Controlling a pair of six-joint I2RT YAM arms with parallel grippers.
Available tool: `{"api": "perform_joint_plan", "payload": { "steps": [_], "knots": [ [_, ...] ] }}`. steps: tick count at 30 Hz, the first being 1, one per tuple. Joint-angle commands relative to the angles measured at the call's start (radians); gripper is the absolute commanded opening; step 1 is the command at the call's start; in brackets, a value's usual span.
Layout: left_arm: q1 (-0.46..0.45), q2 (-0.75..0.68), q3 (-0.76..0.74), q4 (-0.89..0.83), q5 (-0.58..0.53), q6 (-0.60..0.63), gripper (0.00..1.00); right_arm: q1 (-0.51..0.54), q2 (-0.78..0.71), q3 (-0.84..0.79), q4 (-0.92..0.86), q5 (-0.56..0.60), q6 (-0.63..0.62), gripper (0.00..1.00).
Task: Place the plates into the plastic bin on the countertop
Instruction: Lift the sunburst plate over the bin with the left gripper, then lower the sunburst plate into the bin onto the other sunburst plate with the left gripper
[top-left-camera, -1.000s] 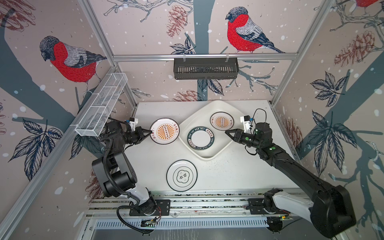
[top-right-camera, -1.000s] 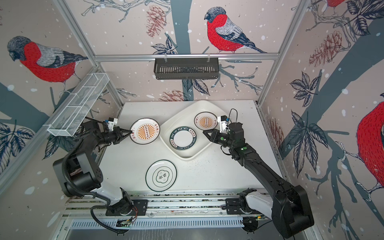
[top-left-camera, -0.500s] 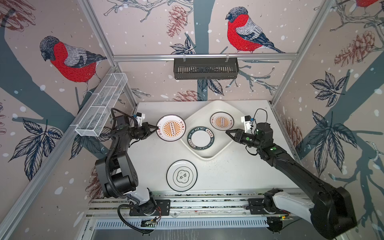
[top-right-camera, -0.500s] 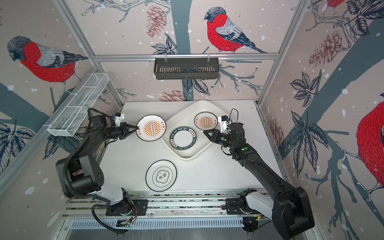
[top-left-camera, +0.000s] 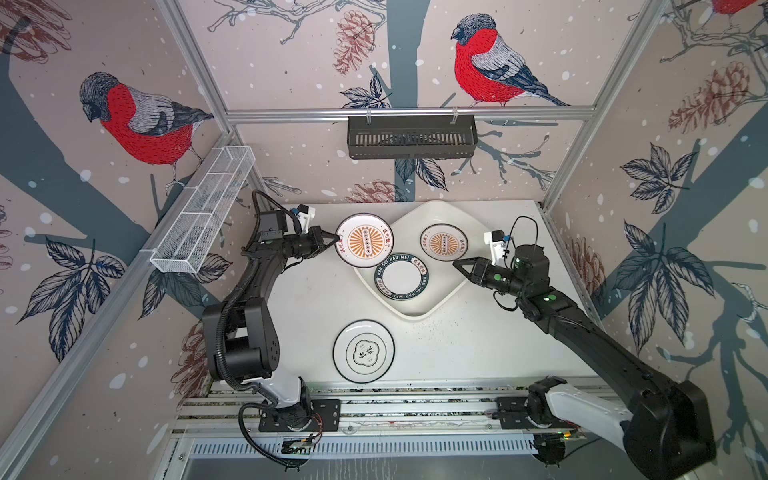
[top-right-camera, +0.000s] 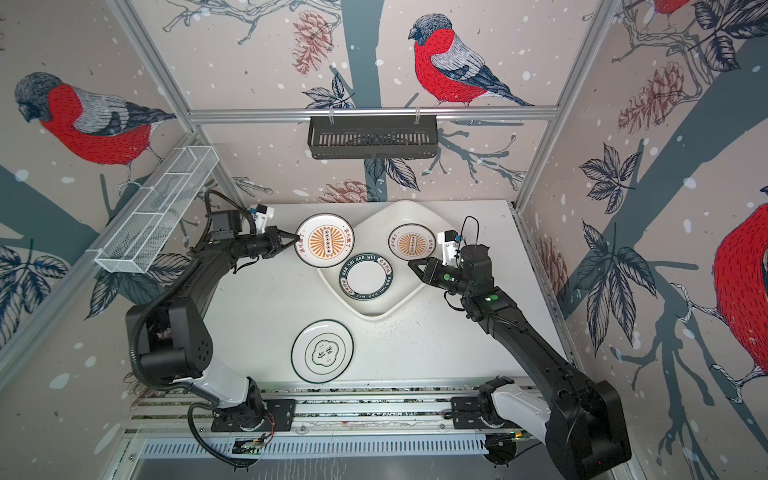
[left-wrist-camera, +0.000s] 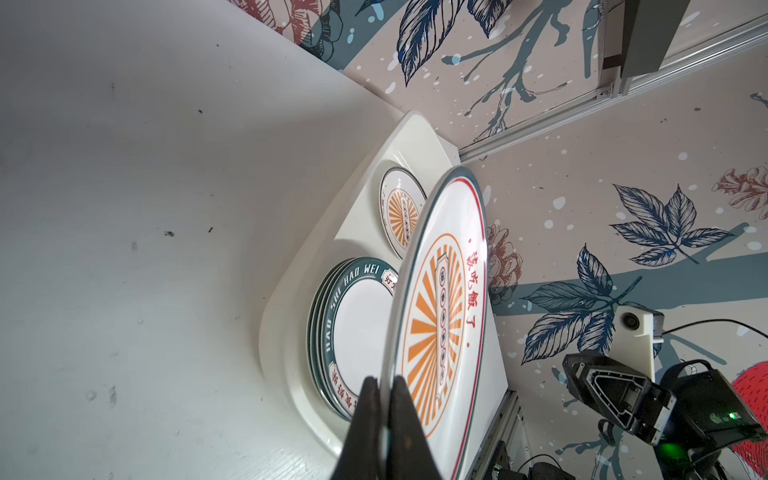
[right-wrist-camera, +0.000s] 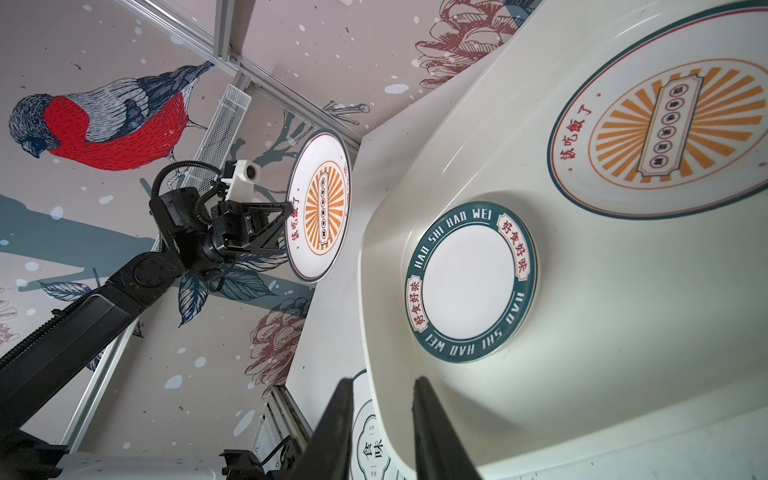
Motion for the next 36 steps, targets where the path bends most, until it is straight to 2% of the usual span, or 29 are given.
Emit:
{"api": "perform_joint_plan", "payload": {
  "steps": [1, 14, 22, 28, 36],
  "knots": [
    [-0.052, 0.026, 0.037, 0.111, -0.002, -0.071, 0.0, -0.009, -0.016, 0.015, -0.025, 0.011, -0.013, 0.27],
    [-0.303, 0.213, 0.155, 0.356, -0.145, -0.272, 0.0, -0.043, -0.11, 0.033, -0.152, 0.042, -0.022, 0.27],
    [-0.428, 0.418, 0.297, 0.456, -0.22, -0.349, 0.0, -0.056, -0.137, 0.033, -0.228, 0.058, -0.027, 0.27],
    [-0.48, 0.59, 0.486, 0.414, -0.235, -0.356, 0.0, -0.056, -0.156, 0.031, -0.259, 0.079, -0.026, 0.27],
    [-0.529, 0.711, 0.705, 0.273, -0.319, -0.274, 0.0, -0.056, -0.156, 0.012, -0.252, 0.089, -0.012, 0.27]
  ]
}}
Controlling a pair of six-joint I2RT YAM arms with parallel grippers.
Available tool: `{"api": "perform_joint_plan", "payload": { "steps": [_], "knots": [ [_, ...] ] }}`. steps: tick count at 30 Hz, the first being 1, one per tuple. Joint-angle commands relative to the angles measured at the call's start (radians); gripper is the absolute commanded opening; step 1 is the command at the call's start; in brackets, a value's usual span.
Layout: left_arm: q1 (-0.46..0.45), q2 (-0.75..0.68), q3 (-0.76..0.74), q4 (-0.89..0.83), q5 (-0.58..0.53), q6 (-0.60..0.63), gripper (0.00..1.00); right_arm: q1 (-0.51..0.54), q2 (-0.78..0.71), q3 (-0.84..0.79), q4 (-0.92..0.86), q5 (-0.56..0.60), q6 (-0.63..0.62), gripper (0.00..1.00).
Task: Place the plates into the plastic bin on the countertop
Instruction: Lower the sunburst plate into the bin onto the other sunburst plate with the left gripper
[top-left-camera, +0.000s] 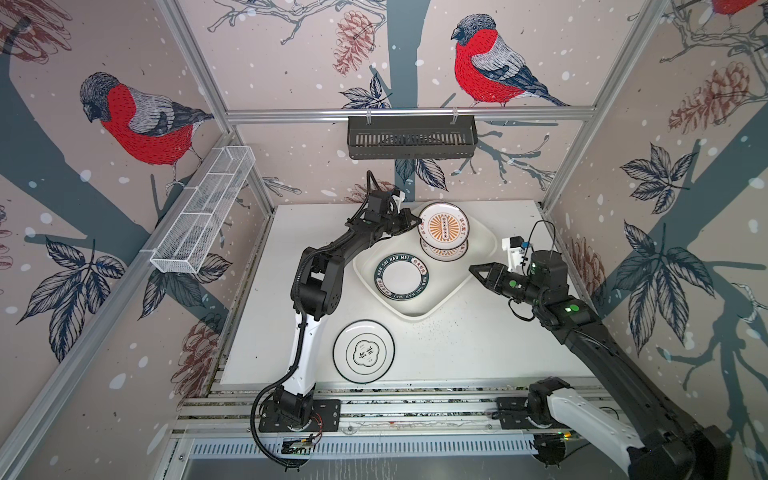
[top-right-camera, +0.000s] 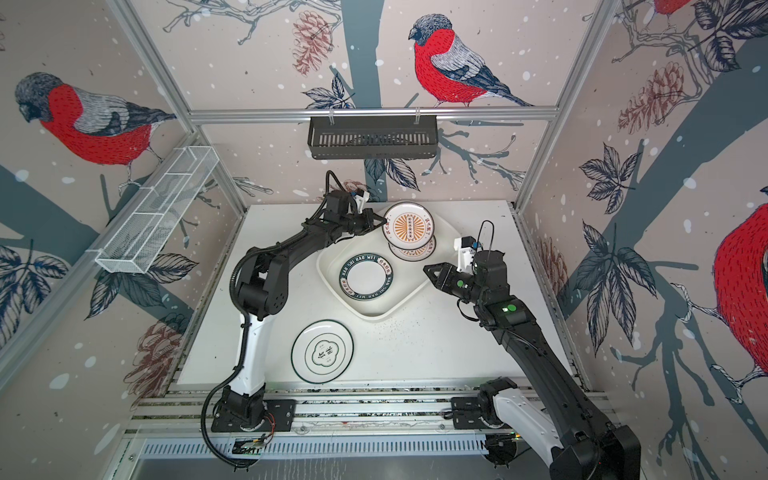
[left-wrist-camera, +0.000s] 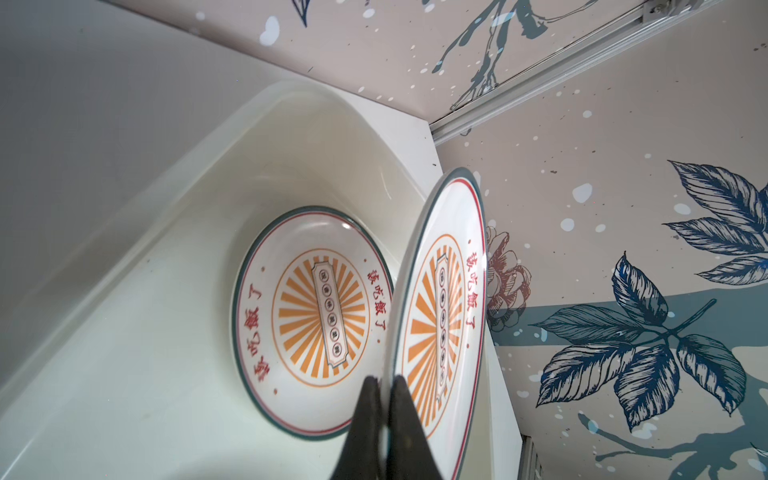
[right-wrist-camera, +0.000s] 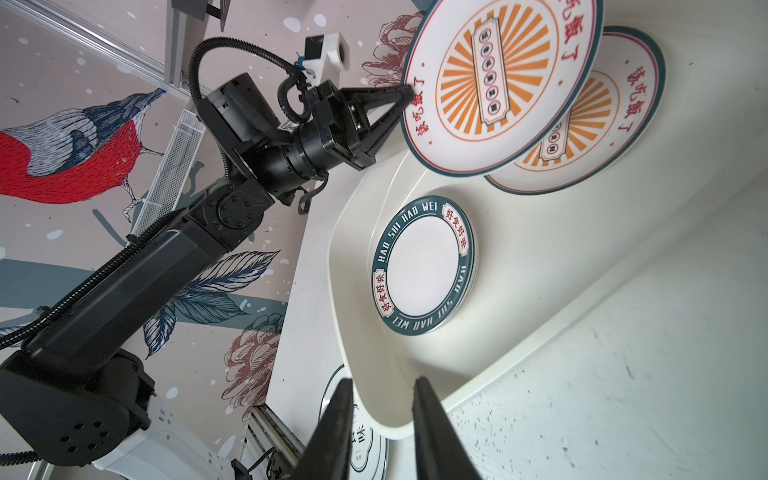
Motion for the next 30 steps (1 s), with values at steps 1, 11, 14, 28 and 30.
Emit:
{"api": "perform_joint_plan", "payload": {
  "steps": [1, 11, 14, 28, 30],
  "knots": [
    [-0.009, 0.035, 0.064, -0.041, -0.034, 0.035, 0.0, 0.0, -0.002, -0.009, 0.011, 0.012, -0.002, 0.27],
    [-0.021, 0.062, 0.084, -0.089, -0.091, 0.092, 0.0, 0.0, 0.002, -0.034, 0.035, 0.005, 0.0, 0.27],
    [-0.022, 0.072, 0.089, -0.102, -0.091, 0.09, 0.0, -0.001, 0.008, -0.04, 0.045, 0.002, 0.0, 0.27],
    [-0.026, 0.13, 0.15, -0.162, -0.102, 0.094, 0.0, -0.002, 0.01, -0.061, 0.068, -0.004, 0.0, 0.27],
    [-0.026, 0.138, 0.155, -0.162, -0.108, 0.093, 0.0, -0.003, 0.012, -0.065, 0.074, -0.007, 0.0, 0.27]
  ]
}}
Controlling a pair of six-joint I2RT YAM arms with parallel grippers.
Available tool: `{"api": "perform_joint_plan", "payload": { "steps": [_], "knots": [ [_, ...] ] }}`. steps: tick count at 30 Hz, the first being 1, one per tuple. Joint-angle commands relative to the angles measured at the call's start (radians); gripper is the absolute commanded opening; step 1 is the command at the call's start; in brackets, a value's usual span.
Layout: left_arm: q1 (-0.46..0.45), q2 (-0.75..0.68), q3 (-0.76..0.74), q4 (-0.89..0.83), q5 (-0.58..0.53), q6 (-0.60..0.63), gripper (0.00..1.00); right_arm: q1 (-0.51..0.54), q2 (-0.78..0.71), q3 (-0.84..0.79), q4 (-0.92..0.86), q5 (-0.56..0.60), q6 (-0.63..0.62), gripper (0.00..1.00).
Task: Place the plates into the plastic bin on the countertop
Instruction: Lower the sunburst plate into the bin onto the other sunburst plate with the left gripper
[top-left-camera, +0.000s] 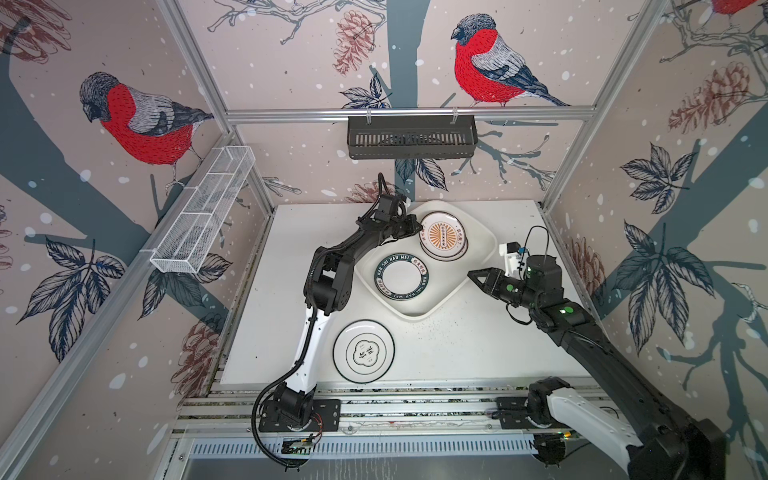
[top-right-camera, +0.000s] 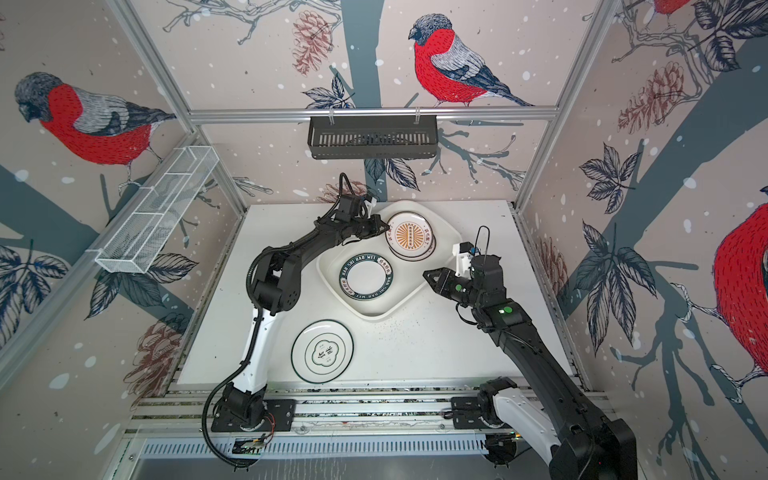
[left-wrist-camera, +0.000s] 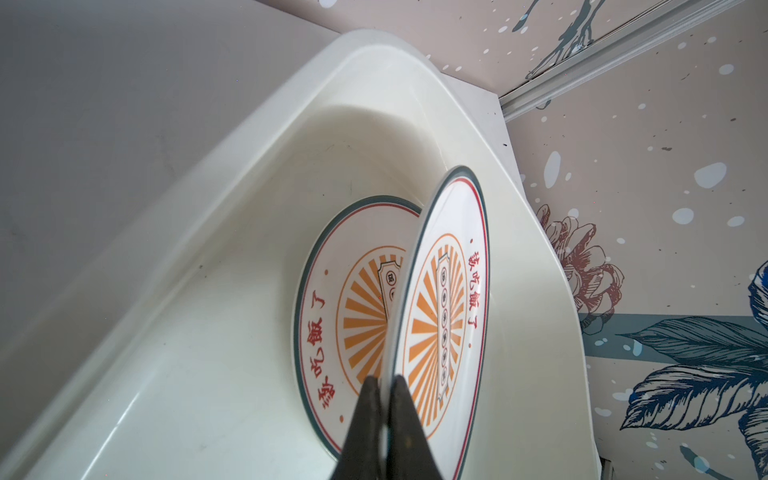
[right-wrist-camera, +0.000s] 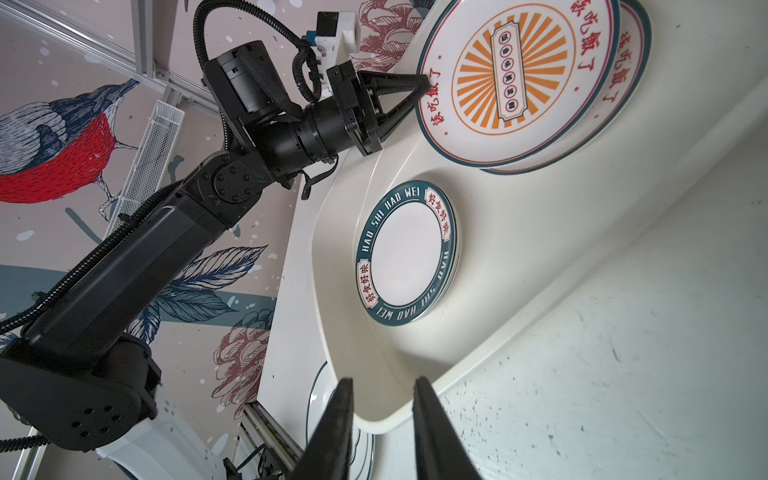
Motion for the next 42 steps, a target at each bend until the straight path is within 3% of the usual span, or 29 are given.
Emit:
{"api": "perform_joint_plan", "payload": {
  "steps": [1, 25, 42],
  "knots": [
    [-0.003, 0.011, 0.017, 0.016, -0.001, -0.009, 0.0, -0.002, 0.004, -0.006, 0.04, -0.009, -0.003, 0.27],
    [-0.019, 0.045, 0.044, 0.0, -0.054, 0.015, 0.02, -0.021, 0.004, -0.058, 0.082, -0.033, 0.002, 0.27],
    [-0.02, 0.058, 0.042, -0.003, -0.063, 0.019, 0.16, -0.03, 0.024, -0.084, 0.119, -0.045, 0.003, 0.27]
  ]
}}
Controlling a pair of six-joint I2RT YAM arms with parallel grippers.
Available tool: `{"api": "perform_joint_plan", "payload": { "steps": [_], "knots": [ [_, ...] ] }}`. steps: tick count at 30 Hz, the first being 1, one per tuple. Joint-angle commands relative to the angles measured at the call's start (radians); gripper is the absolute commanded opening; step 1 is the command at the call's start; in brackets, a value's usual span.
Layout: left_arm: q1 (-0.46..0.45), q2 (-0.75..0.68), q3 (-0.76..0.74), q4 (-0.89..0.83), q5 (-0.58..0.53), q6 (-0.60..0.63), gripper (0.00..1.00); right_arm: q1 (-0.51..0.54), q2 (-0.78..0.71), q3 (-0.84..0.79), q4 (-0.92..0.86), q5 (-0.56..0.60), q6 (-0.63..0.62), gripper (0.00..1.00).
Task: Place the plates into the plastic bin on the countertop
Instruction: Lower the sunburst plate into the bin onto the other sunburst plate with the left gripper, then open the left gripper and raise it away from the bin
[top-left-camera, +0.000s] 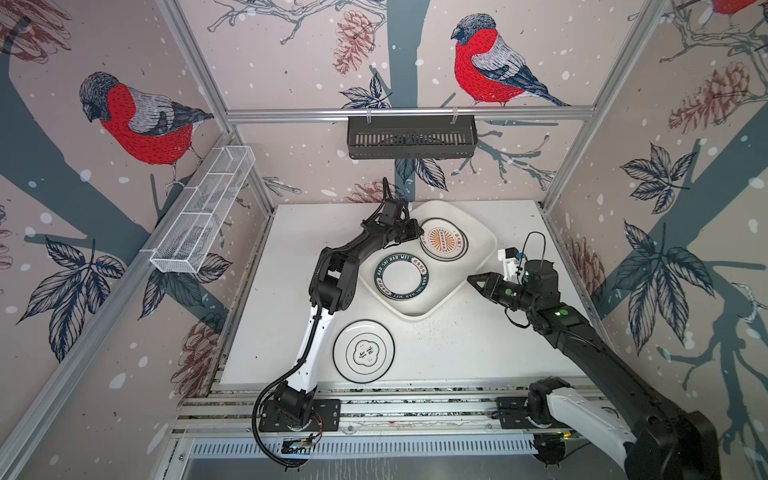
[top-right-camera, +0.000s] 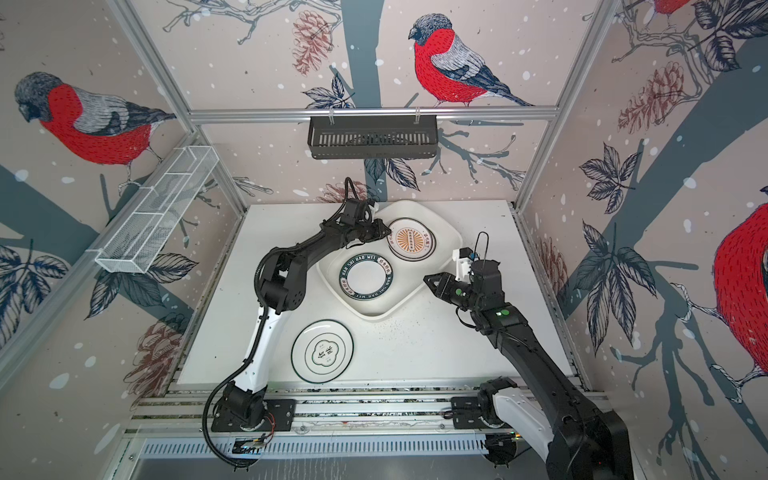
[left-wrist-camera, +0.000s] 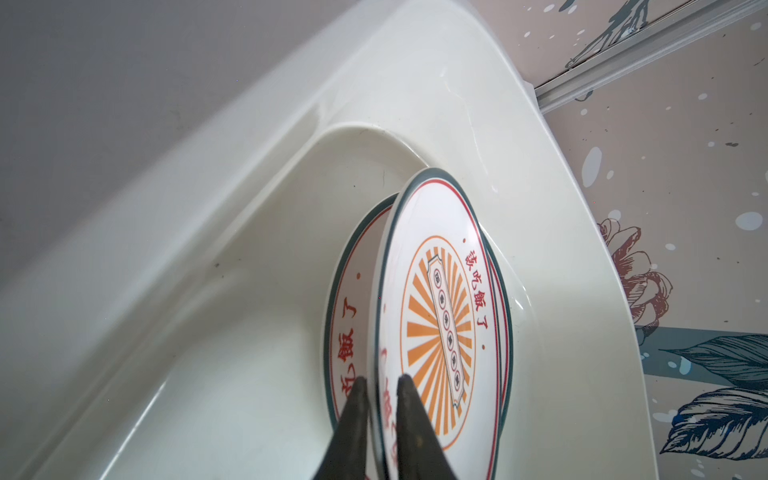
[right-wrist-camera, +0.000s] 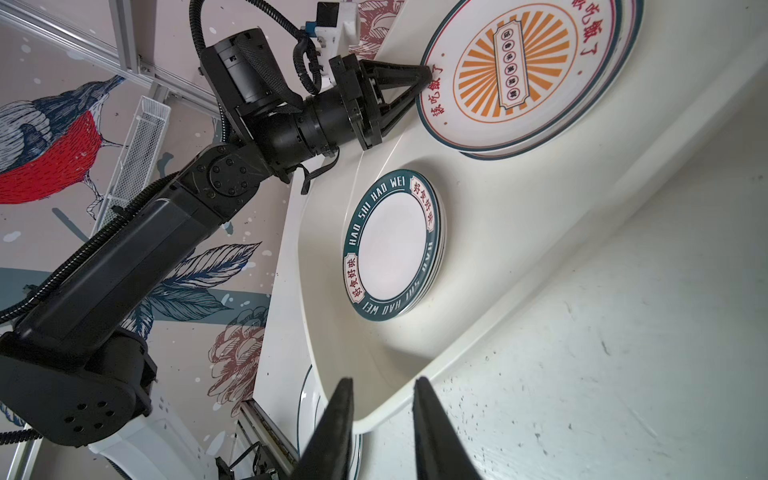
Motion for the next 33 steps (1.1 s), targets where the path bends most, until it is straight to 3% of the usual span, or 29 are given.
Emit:
{"api": "perform_joint_plan", "payload": {
  "steps": [1, 7, 16, 26, 33],
  "knots": [
    [-0.003, 0.005, 0.009, 0.004, -0.005, 0.011, 0.16, -0.001, 0.003, -0.004, 0.043, -0.011, 0.003, 0.27],
    [-0.003, 0.011, 0.008, 0.0, -0.012, 0.014, 0.18, -0.002, 0.003, -0.01, 0.046, -0.013, 0.003, 0.27],
    [-0.002, 0.013, 0.007, -0.004, -0.017, 0.023, 0.32, -0.007, 0.005, -0.026, 0.065, -0.018, 0.007, 0.27],
    [-0.002, 0.01, 0.01, -0.005, -0.014, 0.026, 0.38, -0.008, 0.004, -0.03, 0.069, -0.02, 0.01, 0.27],
    [-0.003, -0.103, -0.014, -0.04, -0.022, 0.06, 0.49, -0.018, 0.003, -0.015, 0.078, -0.032, 0.004, 0.29]
  ]
}}
